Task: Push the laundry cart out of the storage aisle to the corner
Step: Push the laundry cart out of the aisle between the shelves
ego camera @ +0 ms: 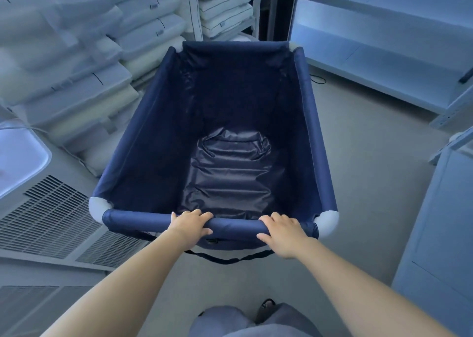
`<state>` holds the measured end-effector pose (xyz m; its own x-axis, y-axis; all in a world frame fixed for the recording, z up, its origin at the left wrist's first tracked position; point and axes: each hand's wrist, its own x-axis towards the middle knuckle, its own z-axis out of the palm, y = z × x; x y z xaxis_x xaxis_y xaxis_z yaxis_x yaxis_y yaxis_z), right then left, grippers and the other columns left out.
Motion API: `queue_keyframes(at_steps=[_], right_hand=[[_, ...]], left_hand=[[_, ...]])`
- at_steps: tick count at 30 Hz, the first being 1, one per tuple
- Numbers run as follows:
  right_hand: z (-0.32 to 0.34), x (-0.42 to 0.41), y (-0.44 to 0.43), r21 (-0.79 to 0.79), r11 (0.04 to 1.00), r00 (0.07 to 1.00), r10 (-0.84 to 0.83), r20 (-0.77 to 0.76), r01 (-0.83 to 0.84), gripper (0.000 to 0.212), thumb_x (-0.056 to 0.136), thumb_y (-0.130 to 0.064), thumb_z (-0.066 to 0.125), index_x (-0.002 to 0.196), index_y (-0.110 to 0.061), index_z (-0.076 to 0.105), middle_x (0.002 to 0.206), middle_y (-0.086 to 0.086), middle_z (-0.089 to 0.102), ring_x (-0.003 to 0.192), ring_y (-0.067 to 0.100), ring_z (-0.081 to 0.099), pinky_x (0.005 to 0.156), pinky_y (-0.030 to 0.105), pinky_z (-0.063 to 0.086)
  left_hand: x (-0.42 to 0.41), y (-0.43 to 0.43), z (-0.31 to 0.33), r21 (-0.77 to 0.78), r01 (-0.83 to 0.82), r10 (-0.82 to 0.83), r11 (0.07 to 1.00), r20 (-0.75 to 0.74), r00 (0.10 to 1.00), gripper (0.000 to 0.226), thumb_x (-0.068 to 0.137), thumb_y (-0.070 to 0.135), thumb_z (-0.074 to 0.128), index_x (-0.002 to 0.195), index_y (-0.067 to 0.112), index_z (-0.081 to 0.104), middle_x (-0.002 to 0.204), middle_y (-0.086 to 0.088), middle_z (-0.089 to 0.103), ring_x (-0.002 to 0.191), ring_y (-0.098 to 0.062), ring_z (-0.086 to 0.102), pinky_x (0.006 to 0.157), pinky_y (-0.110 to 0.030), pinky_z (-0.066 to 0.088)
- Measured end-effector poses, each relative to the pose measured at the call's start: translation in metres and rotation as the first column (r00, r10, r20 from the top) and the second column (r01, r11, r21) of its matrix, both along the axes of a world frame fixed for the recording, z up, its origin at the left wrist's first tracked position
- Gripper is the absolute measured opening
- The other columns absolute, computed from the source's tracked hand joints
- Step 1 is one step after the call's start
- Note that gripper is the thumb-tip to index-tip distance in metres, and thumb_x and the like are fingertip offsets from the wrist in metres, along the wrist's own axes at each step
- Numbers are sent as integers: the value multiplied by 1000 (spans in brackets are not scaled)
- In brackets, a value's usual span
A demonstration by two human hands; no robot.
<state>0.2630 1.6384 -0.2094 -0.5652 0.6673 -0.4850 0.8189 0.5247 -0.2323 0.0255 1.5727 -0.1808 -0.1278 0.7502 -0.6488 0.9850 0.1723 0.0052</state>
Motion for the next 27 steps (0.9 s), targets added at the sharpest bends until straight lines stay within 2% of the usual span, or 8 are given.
queue_keyframes(at_steps=[5,10,13,19,27], right_hand=[[3,1,-26,66,996,998,-56,29,54,47,97,-52,33,133,-23,37,123,5,48,111,26,45,98,37,32],[9,1,-57,108,992,992,-70,107,59,47,97,-52,33,129,-18,39,122,7,49,111,27,46,96,37,33],[11,3,-80,117,992,987,-71,142,55,48,97,-51,33,130,-17,38,123,7,48,111,27,46,96,37,34],[10,5,-122,140,985,978,-122,167,99,49,97,-51,33,132,-18,36,125,7,48,113,27,46,98,37,33],[5,1,-172,223,955,967,-227,117,197,48,96,-52,34,132,-19,38,122,5,49,110,26,47,97,36,31]], left_hand=[[-4,-25,-6,24,36,-38,999,75,997,43,100,39,33,141,30,27,133,-1,42,126,-25,38,112,-59,15],[-21,-64,-15,122,79,-97,989,156,983,41,100,39,30,141,38,24,133,5,42,125,-19,36,110,-42,20],[-30,-83,-18,120,118,-140,986,190,972,41,100,40,30,140,38,25,131,8,43,121,-18,38,106,-40,23],[-30,-111,-19,108,226,-242,968,178,954,43,100,41,28,142,37,20,133,7,42,120,-19,39,102,-40,27],[-32,-140,-19,154,297,-316,942,117,942,45,100,42,28,144,36,18,135,5,42,121,-20,40,102,-42,29]])
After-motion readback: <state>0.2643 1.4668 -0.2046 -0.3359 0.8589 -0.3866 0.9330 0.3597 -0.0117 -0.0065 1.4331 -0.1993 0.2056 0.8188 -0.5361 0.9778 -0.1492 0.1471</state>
